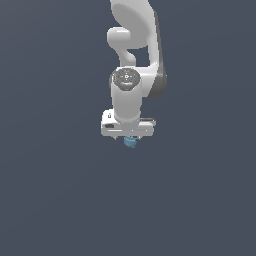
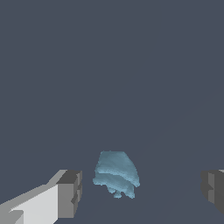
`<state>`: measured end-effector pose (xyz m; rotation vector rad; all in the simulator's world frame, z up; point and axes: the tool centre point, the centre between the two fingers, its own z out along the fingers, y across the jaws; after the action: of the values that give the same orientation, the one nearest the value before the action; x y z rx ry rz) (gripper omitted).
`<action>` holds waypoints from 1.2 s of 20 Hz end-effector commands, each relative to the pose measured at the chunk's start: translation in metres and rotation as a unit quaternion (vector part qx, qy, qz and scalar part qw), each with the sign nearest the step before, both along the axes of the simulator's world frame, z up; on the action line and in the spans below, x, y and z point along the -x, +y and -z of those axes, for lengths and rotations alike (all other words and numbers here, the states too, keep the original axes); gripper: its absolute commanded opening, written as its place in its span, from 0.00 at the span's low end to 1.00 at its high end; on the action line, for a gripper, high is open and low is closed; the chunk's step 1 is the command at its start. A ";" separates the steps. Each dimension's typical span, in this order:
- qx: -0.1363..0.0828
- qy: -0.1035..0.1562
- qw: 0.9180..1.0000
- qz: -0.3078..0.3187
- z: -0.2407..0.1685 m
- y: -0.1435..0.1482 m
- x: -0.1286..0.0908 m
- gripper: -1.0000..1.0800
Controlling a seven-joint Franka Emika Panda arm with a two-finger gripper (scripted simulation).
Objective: Pick up the object and move it to a goal position.
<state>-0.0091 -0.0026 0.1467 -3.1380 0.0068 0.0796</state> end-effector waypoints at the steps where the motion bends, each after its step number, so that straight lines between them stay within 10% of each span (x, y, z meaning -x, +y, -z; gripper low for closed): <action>1: 0.000 0.000 1.000 0.000 0.000 0.000 0.000 0.96; 24: -0.009 -0.013 0.999 0.032 -0.004 -0.009 -0.002 0.96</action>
<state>-0.0051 -0.0132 0.1530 -3.1181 0.0900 0.0385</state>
